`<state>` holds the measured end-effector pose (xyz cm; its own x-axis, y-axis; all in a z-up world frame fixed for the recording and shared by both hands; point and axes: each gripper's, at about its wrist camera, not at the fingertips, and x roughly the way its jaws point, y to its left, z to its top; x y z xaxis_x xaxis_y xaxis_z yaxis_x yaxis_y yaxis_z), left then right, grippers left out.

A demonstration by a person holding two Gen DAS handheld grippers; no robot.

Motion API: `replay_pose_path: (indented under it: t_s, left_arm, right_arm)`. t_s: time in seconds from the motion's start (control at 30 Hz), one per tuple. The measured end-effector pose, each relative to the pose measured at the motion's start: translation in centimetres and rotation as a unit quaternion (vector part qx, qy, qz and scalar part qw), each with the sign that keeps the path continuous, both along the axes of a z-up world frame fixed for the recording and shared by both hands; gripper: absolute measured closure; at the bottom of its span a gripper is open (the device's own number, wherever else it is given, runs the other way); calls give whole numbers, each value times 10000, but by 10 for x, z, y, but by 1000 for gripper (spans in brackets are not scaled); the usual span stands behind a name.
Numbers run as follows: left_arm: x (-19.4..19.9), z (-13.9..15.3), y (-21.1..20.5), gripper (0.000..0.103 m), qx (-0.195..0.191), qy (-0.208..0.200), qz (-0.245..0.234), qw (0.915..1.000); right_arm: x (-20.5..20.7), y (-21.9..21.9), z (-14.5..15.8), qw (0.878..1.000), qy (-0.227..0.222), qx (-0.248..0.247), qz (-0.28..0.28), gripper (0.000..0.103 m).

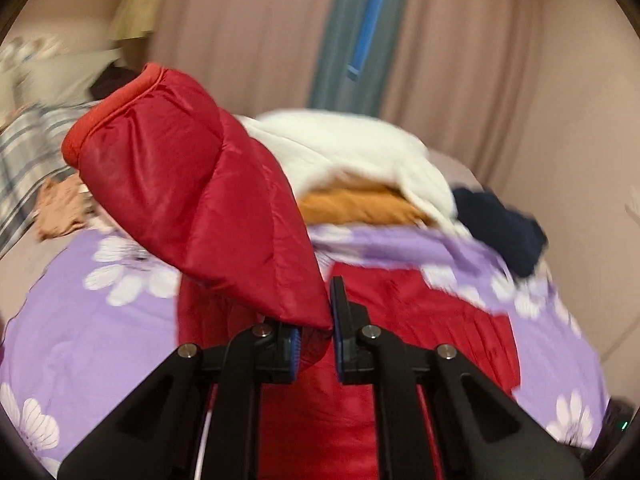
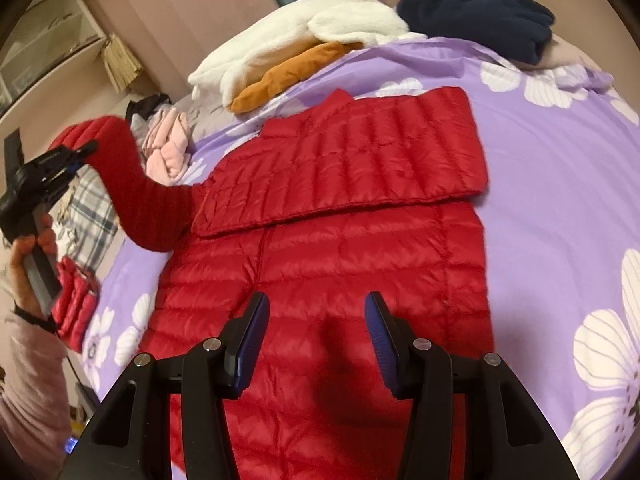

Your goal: Fold large clothes

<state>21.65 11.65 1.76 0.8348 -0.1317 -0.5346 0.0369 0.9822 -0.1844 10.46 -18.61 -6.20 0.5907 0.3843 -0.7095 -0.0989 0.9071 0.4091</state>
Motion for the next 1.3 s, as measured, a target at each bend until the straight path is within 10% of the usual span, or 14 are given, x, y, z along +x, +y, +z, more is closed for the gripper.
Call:
replay_pose_path:
  t_s: [0.37, 0.47, 1.1, 1.3]
  left_arm:
    - [27, -99, -132, 85, 722, 1316, -1380, 9790]
    - [29, -119, -142, 42, 813, 1711, -1368, 9723]
    - [-58, -126, 27, 24, -98, 1765, 258, 9839]
    - [-71, -133, 56, 24, -307, 1858, 650, 9800]
  right_arm:
    - [-7, -46, -15, 9957, 200, 605, -680, 53]
    - [-6, -53, -19, 9936, 250, 784, -779, 52]
    - [145, -17, -50, 9831, 626, 1478, -883, 44]
    - [139, -10, -37, 9825, 152, 1698, -751, 95]
